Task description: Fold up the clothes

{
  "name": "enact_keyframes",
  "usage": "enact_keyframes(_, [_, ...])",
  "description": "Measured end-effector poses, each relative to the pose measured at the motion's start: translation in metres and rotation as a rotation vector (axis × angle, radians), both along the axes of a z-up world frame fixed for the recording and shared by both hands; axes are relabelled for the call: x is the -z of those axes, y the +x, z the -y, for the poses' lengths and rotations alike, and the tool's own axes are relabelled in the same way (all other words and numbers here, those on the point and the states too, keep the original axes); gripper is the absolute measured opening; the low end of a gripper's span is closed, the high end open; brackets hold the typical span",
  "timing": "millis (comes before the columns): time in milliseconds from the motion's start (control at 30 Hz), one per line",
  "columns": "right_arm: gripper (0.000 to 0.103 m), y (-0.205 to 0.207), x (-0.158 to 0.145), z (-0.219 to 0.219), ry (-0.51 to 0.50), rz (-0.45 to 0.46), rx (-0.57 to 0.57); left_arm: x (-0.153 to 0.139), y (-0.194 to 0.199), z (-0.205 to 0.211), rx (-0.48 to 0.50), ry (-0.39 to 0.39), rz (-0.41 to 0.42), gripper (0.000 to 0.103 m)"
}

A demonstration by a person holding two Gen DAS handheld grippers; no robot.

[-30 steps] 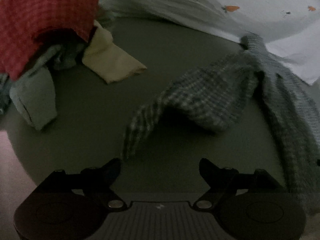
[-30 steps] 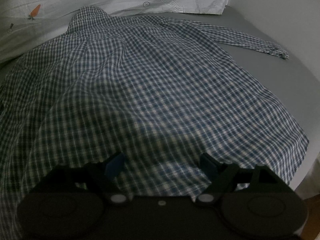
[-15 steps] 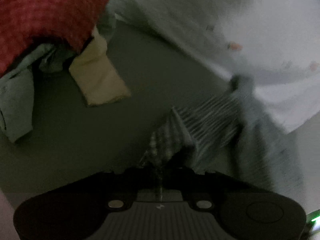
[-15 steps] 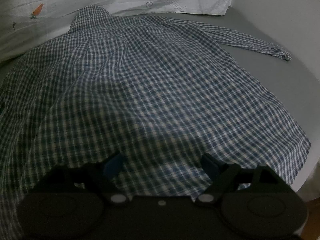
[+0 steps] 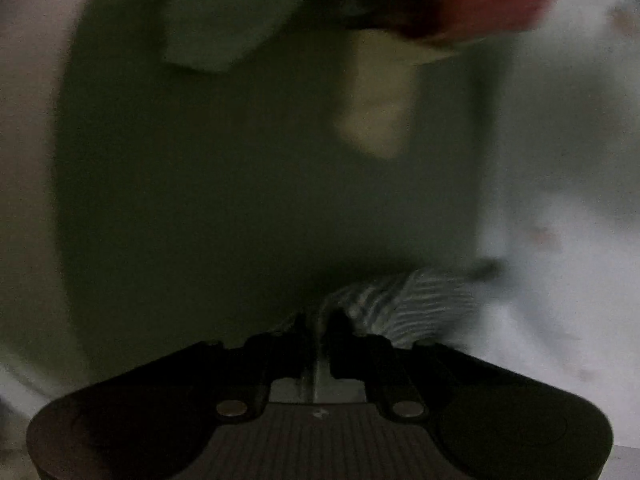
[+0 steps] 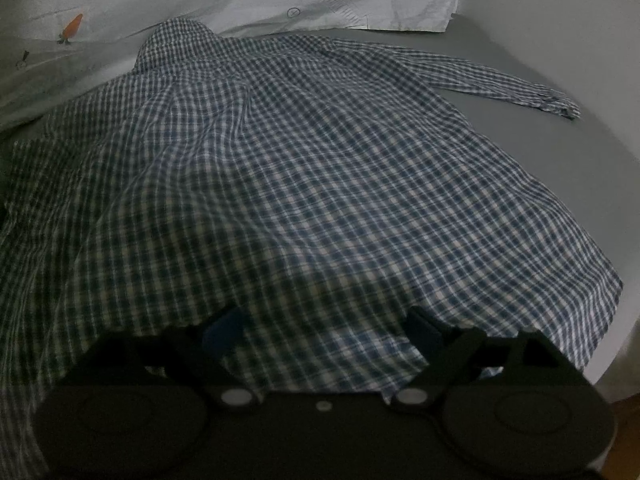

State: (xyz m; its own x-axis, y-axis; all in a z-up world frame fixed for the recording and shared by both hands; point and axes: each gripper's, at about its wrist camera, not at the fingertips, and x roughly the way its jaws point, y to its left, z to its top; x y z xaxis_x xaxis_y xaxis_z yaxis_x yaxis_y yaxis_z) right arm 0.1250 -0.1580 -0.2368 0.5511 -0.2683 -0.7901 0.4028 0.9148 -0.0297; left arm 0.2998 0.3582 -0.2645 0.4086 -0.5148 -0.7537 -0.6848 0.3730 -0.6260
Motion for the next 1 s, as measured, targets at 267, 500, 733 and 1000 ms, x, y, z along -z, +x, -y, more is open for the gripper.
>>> enact_keyframes(267, [0.086, 0.005, -0.003, -0.003, -0.011, -0.021, 0.0, -0.034, 0.016, 0.057, 0.418, 0.445, 0.156, 0.081])
enact_keyframes(500, [0.073, 0.023, -0.031, -0.054, -0.112, 0.025, -0.209, -0.01, 0.016, 0.075, 0.448, 0.539, 0.175, 0.085])
enact_keyframes(733, [0.064, 0.041, -0.034, -0.15, -0.213, 0.084, -0.605, -0.005, 0.005, 0.091, 0.437, 0.646, 0.28, 0.093])
enact_keyframes(1000, [0.036, 0.054, -0.021, -0.266, -0.373, 0.125, -1.081, -0.007, 0.002, 0.106, 0.42, 0.733, 0.326, 0.021])
